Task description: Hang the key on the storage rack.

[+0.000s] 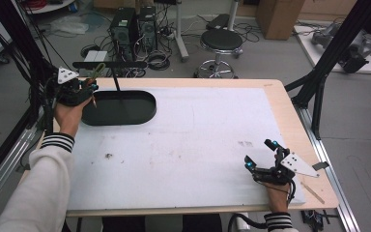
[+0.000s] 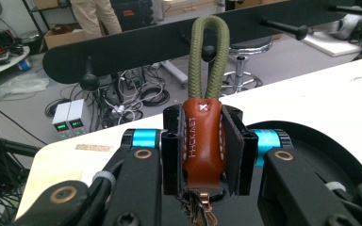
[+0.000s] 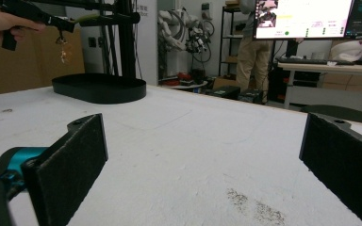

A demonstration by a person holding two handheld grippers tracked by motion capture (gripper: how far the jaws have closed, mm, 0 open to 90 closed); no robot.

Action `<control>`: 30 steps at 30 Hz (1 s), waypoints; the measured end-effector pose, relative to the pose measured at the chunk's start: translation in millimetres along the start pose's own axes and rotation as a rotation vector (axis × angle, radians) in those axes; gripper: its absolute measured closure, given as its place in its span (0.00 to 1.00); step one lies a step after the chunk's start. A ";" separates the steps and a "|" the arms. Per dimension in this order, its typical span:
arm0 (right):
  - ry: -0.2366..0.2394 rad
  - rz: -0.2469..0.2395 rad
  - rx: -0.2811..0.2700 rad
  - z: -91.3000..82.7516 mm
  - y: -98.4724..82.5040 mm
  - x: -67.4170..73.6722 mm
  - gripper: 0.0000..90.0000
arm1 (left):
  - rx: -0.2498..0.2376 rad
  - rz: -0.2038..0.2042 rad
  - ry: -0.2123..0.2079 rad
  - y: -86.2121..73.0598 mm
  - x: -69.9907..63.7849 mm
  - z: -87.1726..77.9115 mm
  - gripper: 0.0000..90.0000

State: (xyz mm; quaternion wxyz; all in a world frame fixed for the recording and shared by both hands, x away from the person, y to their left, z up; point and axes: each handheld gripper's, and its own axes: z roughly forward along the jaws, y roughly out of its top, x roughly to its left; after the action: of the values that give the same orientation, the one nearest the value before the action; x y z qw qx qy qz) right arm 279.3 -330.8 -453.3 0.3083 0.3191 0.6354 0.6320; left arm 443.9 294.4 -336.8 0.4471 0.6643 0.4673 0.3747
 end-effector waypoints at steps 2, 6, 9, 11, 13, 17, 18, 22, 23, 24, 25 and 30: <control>0.001 0.000 0.000 0.1 0.0 -0.1 0.00 | 0.003 -0.002 0.001 -0.9 -0.2 1.9 0.79; 0.003 -0.003 -0.001 0.3 0.0 -0.3 0.00 | 0.013 0.002 0.005 -2.8 -0.5 5.8 0.79; 0.002 0.001 0.001 0.1 0.0 -0.2 0.00 | 0.025 -0.003 0.012 -5.2 0.1 9.2 0.79; 0.001 0.001 0.001 0.1 0.0 -0.2 0.00 | 0.032 -0.002 0.016 -6.5 0.4 11.5 0.79; 0.001 0.001 0.001 0.1 0.0 -0.1 0.00 | 0.041 0.008 0.020 -7.7 0.4 13.9 0.79; 0.002 0.001 0.000 0.0 -0.1 -0.2 0.00 | 0.061 0.011 0.028 -11.0 0.6 19.3 0.79; 0.002 0.003 0.001 0.0 -0.1 -0.2 0.00 | 0.065 0.012 0.030 -11.9 0.6 20.6 0.79; 0.001 0.005 0.000 0.0 -0.1 -0.2 0.00 | 0.090 0.025 0.033 -15.9 0.9 26.3 0.80; 0.001 0.006 -0.001 0.1 -0.1 -0.1 0.00 | 0.091 0.026 0.034 -16.8 0.7 27.7 0.79; 0.002 0.006 0.000 0.1 -0.1 -0.2 0.00 | 0.093 0.028 0.031 -17.3 0.9 28.7 0.80; 0.002 0.007 0.000 0.0 0.0 -0.1 0.00 | 0.091 0.029 0.032 -17.6 0.7 29.6 0.79; 0.001 0.012 0.000 0.0 -0.1 -0.5 0.00 | 0.084 0.022 0.030 -19.1 1.2 31.1 0.78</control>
State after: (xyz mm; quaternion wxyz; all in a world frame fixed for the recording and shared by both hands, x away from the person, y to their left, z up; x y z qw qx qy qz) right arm 279.5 -331.1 -453.4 0.3041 0.3225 0.6337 0.6340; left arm 467.4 291.1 -364.6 0.4080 0.6817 0.4820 0.3695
